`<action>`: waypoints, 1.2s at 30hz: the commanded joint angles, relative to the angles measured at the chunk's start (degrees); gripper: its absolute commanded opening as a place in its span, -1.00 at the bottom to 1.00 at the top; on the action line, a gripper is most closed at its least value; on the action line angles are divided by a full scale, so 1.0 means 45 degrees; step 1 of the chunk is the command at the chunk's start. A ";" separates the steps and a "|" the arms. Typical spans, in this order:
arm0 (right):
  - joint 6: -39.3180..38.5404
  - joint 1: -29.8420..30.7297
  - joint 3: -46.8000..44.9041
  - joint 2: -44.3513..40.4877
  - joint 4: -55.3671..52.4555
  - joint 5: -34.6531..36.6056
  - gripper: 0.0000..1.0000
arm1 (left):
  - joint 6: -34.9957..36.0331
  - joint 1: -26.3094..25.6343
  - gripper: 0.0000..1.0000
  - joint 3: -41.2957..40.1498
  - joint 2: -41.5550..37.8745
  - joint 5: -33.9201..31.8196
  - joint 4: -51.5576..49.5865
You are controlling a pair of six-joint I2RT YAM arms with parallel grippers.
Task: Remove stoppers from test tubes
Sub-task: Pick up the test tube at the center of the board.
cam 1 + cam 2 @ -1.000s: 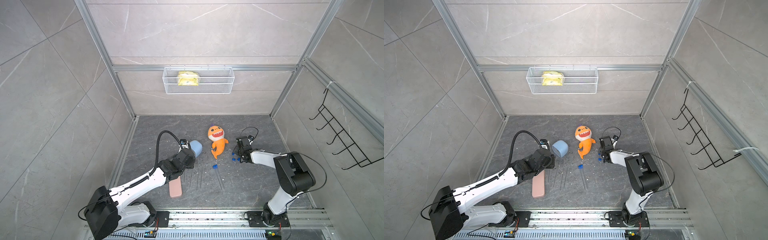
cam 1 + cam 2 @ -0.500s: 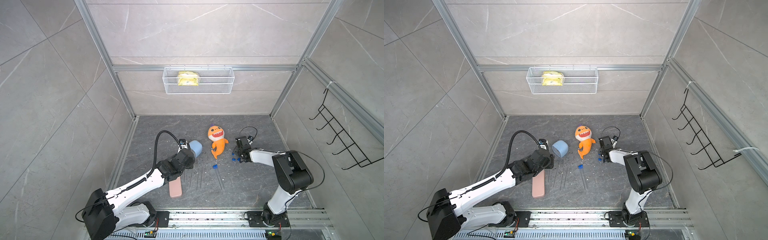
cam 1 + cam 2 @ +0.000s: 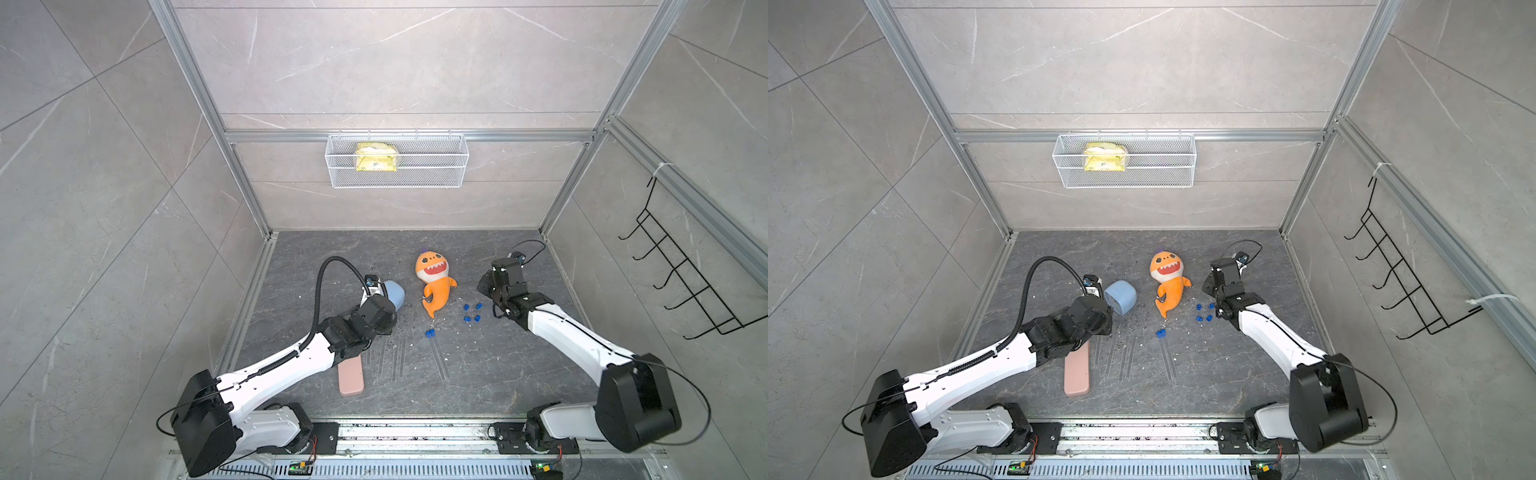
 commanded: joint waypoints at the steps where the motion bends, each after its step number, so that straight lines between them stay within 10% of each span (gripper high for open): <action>1: -0.0155 -0.0029 -0.0363 -0.1178 -0.1407 -0.0802 -0.07 | -0.0803 -0.0747 -0.04 0.1078 0.1499 -0.0584 -0.0073; 12: -0.0517 -0.0019 -0.1474 -0.4508 -0.3160 -0.1610 -0.06 | -0.4259 -0.3640 -0.02 0.6400 0.8199 -0.0733 -0.1461; 36: -0.1055 -0.0033 -0.1733 -0.4981 -0.3322 -0.1960 -0.03 | -0.7216 -0.3394 -0.12 0.5609 0.9145 0.0350 -0.1875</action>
